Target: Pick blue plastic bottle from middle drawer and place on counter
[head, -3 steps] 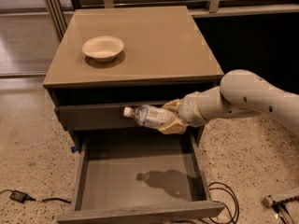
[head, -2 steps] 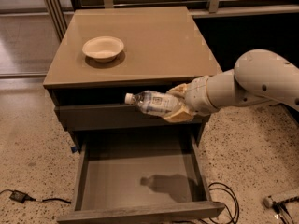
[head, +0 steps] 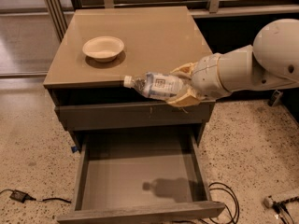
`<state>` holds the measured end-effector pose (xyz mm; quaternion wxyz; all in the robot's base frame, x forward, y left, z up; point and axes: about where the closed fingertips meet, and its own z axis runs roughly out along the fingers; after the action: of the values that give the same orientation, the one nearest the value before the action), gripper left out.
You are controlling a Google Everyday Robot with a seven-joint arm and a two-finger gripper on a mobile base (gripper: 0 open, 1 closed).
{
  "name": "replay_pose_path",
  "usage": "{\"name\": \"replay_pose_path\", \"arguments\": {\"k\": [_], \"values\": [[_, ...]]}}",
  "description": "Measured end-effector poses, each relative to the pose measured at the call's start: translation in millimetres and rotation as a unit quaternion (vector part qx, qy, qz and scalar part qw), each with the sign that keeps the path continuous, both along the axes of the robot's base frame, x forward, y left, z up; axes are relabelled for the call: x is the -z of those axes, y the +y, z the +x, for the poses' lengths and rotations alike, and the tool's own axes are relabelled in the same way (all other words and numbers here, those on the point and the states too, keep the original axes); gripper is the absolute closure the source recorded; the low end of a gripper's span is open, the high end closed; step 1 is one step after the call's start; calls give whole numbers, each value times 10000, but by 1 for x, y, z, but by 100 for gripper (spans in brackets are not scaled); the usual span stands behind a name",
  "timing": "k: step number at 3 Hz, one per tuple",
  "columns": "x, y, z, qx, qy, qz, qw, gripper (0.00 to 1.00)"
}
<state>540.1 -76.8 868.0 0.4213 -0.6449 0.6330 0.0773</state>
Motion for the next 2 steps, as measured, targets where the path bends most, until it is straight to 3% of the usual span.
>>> {"name": "replay_pose_path", "arguments": {"k": [1, 2], "values": [[0, -2, 36, -29, 81, -138, 9999, 100], [-9, -2, 99, 68, 106, -338, 9993, 100]]}}
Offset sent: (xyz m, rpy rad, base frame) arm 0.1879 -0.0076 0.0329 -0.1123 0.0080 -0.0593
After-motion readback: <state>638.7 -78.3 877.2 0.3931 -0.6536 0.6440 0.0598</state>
